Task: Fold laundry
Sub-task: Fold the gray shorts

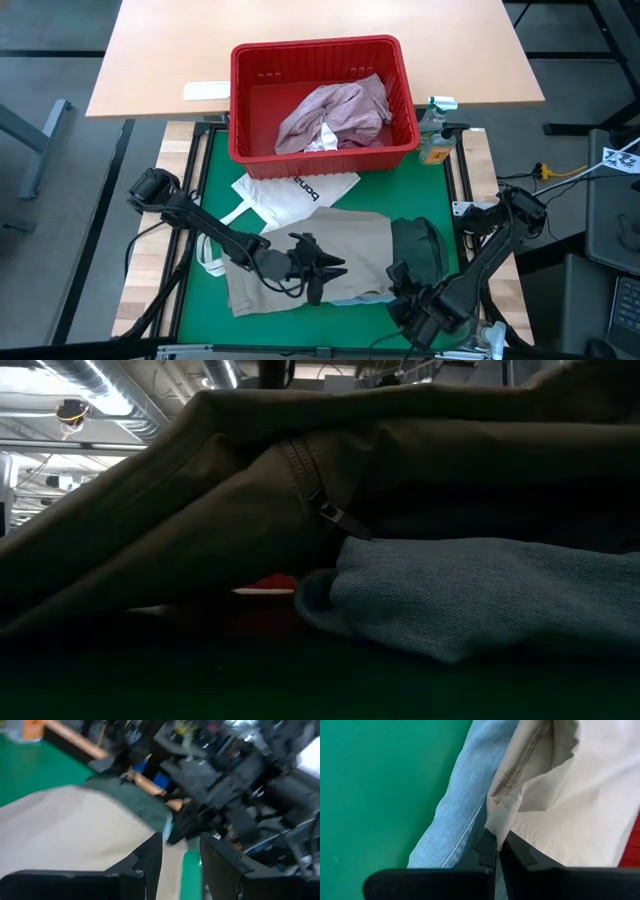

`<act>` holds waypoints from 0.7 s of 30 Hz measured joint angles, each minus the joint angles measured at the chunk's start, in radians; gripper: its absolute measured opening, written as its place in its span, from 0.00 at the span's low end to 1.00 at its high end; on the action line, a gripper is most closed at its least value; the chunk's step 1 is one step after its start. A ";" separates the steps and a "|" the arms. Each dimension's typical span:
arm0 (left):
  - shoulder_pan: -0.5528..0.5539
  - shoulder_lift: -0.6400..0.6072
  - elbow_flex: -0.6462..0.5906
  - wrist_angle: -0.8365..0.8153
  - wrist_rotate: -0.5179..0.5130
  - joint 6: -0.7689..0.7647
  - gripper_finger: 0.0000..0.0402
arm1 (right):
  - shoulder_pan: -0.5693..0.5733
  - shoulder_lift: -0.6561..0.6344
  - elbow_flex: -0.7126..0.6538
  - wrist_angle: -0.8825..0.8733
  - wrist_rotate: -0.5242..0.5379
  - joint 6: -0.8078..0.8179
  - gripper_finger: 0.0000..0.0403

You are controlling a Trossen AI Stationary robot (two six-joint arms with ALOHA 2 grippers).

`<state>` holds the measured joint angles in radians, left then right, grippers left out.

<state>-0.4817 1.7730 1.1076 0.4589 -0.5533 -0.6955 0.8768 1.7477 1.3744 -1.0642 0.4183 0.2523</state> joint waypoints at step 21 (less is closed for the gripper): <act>-0.033 0.074 0.000 -0.328 0.039 0.055 0.31 | 0.000 0.000 0.172 -0.128 0.233 -0.090 0.04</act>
<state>-0.5144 1.8473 1.1072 0.1312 -0.5144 -0.6402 0.8768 1.7477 1.5467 -1.1921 0.6518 0.1619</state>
